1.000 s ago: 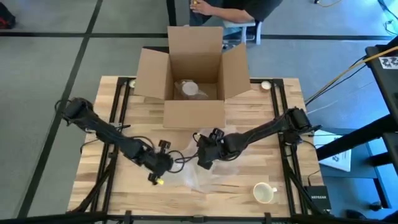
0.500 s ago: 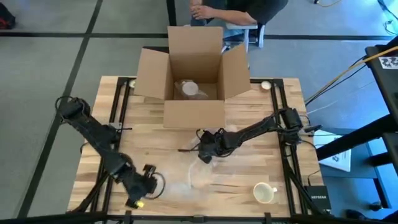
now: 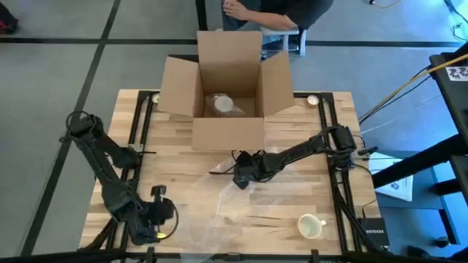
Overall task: Wrap mug
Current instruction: Prepare the bubble wrap
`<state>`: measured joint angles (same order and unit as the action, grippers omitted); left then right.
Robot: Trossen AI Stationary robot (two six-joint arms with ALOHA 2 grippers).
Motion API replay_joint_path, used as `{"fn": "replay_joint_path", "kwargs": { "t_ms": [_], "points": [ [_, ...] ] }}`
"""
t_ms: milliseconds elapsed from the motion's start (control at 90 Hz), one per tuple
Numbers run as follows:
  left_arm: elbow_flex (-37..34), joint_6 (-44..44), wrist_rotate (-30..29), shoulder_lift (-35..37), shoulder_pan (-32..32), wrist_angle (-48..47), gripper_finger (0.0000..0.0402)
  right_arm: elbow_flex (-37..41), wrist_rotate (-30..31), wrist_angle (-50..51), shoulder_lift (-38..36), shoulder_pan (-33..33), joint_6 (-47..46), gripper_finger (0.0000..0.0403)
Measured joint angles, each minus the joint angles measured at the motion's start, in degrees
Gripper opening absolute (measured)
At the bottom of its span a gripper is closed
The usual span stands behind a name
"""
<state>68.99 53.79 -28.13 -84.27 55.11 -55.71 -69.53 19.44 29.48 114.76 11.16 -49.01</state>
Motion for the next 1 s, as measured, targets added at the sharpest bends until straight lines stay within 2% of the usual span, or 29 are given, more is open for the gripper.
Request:
{"fn": "replay_joint_path", "kwargs": {
  "t_ms": [67, 133, 244, 322, 433, 622, 822, 1000],
  "points": [
    [-1.10, -1.08, -6.03, 0.00, -1.08, 0.40, 0.0000, 0.04, -0.02, -0.57, 0.00, 0.02, 0.14, 0.0257],
    [-4.57, -1.63, -7.13, 0.03, -3.34, 4.67, 0.0000, 0.04, -0.56, -1.53, 0.07, 0.00, 0.26, 0.0257],
    [-13.96, -2.57, -3.75, -0.13, -6.57, 18.60, 0.0000, 0.06, -0.88, -2.06, 0.12, 0.02, 1.00, 0.0257],
    [-21.37, -2.37, 1.12, -0.10, -8.35, 29.98, 0.0000, 0.06, -0.94, -2.06, 0.13, 0.02, 1.09, 0.0257],
    [-30.27, 0.48, 6.42, -0.35, -9.96, 38.80, 0.0000, 0.06, -1.05, -2.08, 0.13, 0.02, 1.07, 0.0257],
    [-36.54, 3.95, 6.92, 0.10, -11.95, 32.12, 0.0000, 0.05, -1.92, -2.06, 0.15, 0.04, 1.07, 0.0257],
    [-37.29, -1.52, 2.90, 1.41, -16.28, 24.01, 0.0000, -0.02, -5.53, -0.57, -1.45, 0.04, 3.38, 0.0257],
    [-37.75, -3.21, 3.06, 6.74, -18.09, 24.15, 0.0000, -3.75, -7.13, 8.18, -9.87, 2.76, 3.38, 0.0257]
  ]
}}
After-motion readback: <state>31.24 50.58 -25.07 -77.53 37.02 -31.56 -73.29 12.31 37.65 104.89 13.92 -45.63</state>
